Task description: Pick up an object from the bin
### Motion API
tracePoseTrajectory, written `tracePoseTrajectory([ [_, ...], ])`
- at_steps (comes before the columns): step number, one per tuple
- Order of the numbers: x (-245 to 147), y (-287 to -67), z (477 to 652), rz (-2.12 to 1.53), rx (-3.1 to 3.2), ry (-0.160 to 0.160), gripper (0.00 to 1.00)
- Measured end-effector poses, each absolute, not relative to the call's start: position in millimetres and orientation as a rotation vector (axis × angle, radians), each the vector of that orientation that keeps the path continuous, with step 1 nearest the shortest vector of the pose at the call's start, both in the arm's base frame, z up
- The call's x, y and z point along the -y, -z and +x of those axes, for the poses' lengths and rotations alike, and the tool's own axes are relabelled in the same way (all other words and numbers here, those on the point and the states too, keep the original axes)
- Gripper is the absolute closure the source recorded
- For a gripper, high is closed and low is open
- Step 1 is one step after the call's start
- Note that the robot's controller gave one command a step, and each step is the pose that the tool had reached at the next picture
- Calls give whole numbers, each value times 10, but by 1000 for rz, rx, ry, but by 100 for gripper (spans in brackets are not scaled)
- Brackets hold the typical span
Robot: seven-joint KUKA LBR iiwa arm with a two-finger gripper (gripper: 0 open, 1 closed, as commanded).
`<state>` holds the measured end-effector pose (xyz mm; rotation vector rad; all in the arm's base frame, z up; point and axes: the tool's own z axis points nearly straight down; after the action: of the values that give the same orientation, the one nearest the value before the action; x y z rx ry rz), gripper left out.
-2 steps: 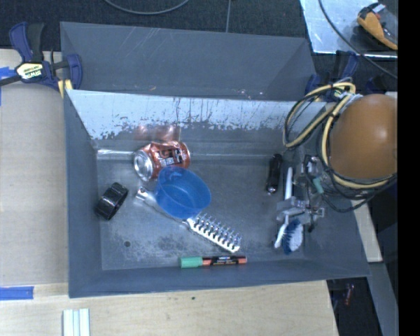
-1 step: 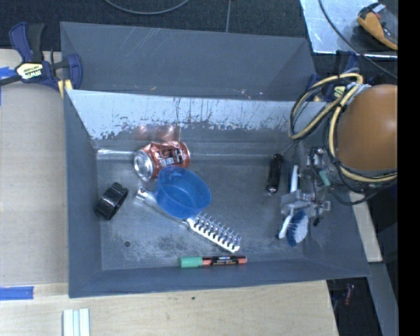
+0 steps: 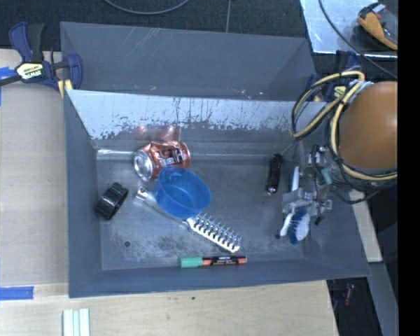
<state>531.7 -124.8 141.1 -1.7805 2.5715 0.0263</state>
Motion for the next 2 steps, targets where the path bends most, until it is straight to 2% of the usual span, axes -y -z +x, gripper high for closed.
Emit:
tracePoseTrajectory([
  [2,1245,-1788,5318,-1779,-2572,-27,100],
])
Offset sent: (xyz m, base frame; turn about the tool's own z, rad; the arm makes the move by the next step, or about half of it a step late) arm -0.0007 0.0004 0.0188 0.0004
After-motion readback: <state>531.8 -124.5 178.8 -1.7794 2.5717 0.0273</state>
